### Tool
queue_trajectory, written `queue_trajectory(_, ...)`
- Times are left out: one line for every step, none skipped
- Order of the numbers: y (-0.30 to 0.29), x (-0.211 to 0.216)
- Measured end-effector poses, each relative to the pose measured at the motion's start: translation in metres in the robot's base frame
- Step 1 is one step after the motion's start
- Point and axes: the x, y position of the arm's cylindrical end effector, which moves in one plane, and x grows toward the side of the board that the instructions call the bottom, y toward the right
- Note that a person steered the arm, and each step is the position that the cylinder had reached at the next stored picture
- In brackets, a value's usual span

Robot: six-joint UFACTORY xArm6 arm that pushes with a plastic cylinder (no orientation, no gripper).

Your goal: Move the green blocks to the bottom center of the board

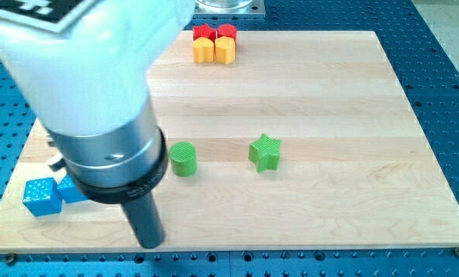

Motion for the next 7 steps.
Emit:
queue_trajectory(0.001,0.0)
queue_trajectory(0.001,0.001)
queue_trajectory(0.007,0.001)
queue_trajectory(0.007,0.0)
queue_trajectory(0.007,-0.02)
queue_trajectory(0.011,-0.037)
queue_trajectory(0.023,-0.029)
